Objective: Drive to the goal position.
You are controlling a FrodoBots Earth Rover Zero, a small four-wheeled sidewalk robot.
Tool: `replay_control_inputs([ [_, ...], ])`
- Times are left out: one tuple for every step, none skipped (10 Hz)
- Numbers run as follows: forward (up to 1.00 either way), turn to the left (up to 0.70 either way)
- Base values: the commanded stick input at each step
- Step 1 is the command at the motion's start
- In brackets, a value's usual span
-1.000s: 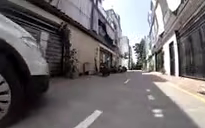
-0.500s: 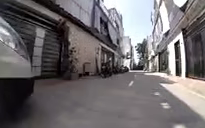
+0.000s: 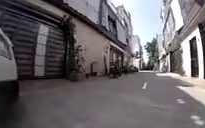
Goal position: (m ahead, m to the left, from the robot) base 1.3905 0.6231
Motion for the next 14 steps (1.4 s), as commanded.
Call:
replay_control_inputs([
  [1.0,0.01],
  [1.0,0.01],
  [1.0,0.01],
  [1.0,0.01],
  [1.0,0.01],
  [1.0,0.01],
  [1.0,0.01],
  [1.0,0.01],
  [1.0,0.01],
  [1.0,0.01],
  [1.0,0.01],
  [1.0,0.01],
  [1.0,0.01],
  [1.0,0.01],
])
